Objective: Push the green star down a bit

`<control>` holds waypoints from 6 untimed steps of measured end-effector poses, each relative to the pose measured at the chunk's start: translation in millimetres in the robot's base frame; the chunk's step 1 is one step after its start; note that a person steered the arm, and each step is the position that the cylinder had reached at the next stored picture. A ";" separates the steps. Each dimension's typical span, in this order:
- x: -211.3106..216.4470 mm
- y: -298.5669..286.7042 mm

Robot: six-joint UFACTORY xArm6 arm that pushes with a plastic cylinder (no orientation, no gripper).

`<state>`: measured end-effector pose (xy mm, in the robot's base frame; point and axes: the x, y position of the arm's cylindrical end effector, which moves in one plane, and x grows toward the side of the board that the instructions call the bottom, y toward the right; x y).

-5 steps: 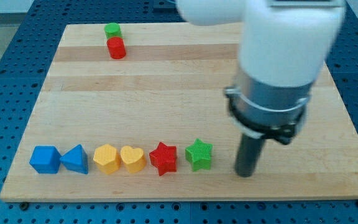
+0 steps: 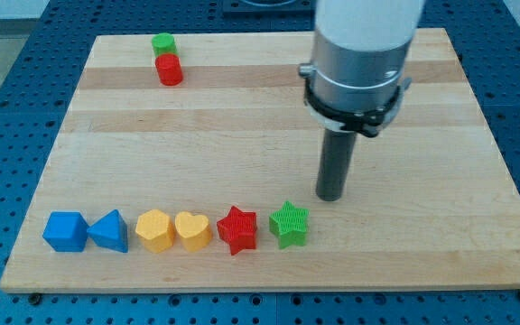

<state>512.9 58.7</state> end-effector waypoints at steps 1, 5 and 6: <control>0.0 -25.1; 2.0 -50.8; 10.0 -50.8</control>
